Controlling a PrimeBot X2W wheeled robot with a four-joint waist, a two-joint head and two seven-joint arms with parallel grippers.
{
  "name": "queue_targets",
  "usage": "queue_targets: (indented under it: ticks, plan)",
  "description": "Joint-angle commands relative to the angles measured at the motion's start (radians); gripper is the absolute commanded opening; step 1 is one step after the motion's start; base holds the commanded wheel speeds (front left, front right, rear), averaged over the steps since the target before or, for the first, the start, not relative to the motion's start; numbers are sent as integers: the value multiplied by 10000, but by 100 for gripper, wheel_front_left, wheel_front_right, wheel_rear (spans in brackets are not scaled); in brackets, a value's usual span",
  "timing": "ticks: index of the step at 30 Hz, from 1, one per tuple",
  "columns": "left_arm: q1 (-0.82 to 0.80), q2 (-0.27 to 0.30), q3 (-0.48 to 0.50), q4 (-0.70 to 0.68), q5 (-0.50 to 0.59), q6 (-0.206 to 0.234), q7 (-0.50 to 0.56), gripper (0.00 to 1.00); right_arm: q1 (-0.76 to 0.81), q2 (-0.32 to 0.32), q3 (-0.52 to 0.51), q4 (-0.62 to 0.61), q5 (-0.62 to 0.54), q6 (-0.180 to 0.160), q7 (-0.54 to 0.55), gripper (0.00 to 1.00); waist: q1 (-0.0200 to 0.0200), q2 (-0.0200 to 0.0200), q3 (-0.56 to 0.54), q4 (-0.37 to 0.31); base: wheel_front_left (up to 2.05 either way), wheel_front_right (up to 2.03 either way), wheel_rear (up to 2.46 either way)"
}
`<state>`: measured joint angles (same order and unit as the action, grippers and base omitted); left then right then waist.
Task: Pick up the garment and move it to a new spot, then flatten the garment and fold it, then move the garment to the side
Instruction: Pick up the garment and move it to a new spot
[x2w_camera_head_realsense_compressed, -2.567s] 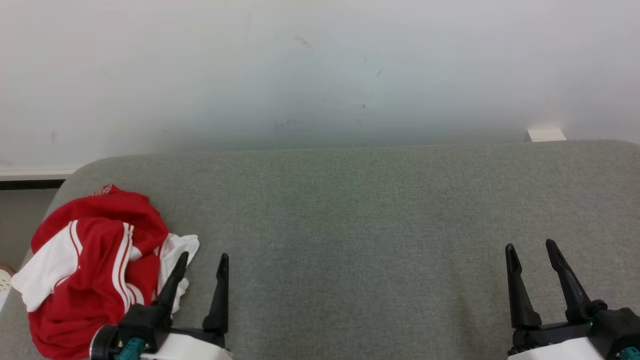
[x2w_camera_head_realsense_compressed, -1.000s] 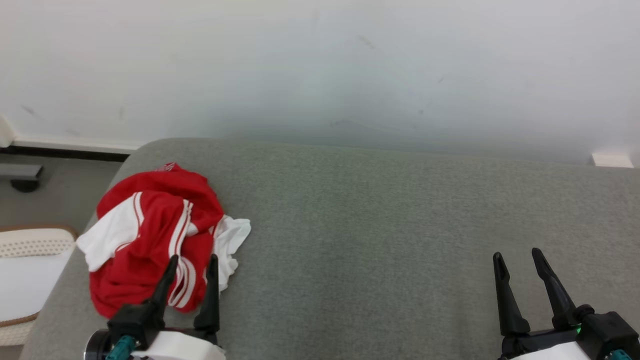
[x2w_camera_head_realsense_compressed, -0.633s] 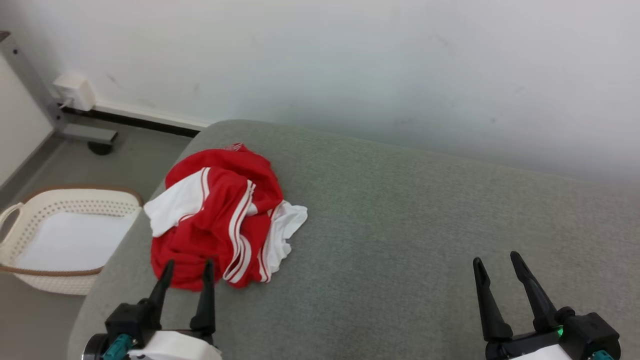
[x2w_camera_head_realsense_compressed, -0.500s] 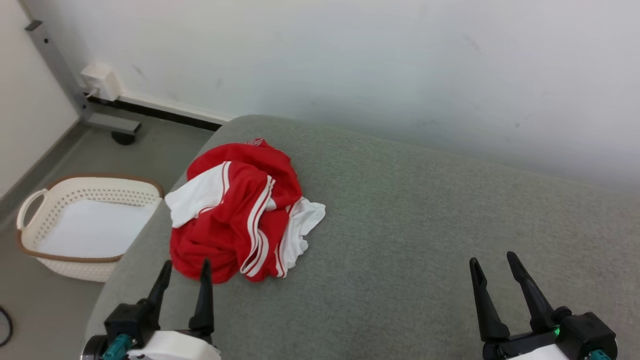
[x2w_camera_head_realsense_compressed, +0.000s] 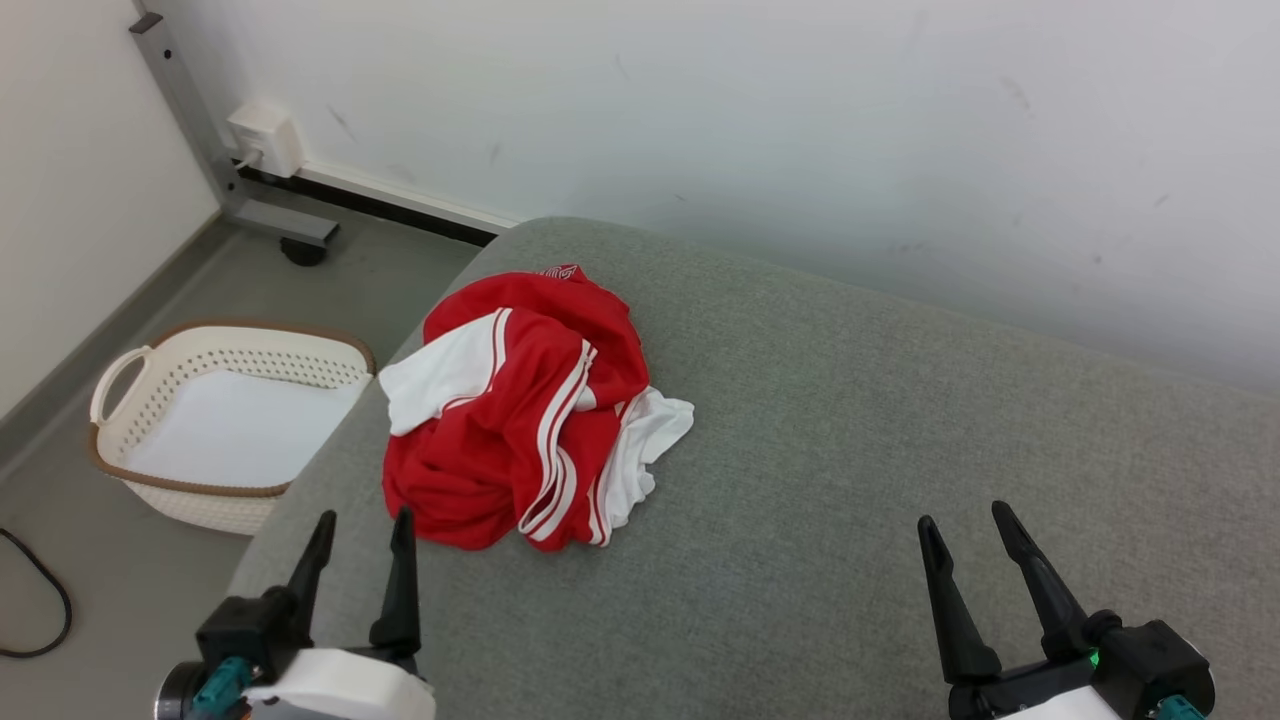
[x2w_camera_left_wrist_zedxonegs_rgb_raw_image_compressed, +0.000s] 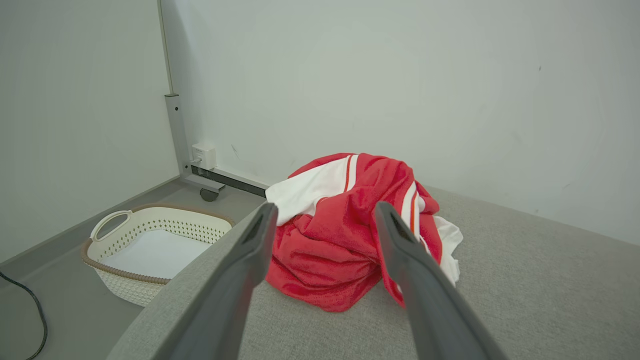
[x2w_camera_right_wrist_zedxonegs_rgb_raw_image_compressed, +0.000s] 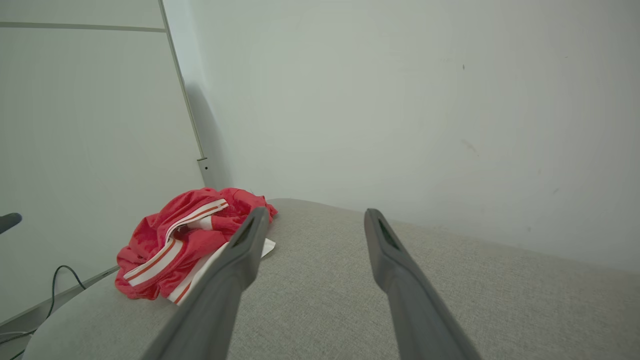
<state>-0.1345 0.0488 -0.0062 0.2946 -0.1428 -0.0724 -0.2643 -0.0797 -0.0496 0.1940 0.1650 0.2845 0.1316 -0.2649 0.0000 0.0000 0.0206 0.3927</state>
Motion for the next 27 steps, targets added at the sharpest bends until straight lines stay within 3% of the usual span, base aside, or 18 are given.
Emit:
queue_targets:
  ticks: [1, 6, 12, 21, 27]
  plan:
    - [-202, 30, 103, 56, -144, -74, -3, 100, -160, -17, 70, 41, -52, -17, 8, 100, 0, 0, 45, -94, 0, 0, 0]
    - [-699, 232, 13, 362, -354, -307, -3, 100, -182, -21, -84, 112, 98, -17, 8, 100, 0, 0, 108, -404, 0, 0, 0]
    - [-1677, 747, -206, 605, -831, -492, 1125, 100, -290, -18, -188, 77, 96, -17, 8, 100, 0, 0, 160, -873, 0, 0, 0]
    - [-3590, 2096, -187, 560, -2014, -583, 4127, 100, -628, -19, -134, 15, 237, -17, 8, 100, 0, 0, 717, -2081, 0, 0, 0]
    - [-4077, 2967, -575, 1363, -2974, -588, 6424, 100, -857, -23, -162, -2, 467, -19, 8, 100, 0, 0, 1010, -3037, 0, 0, 0]
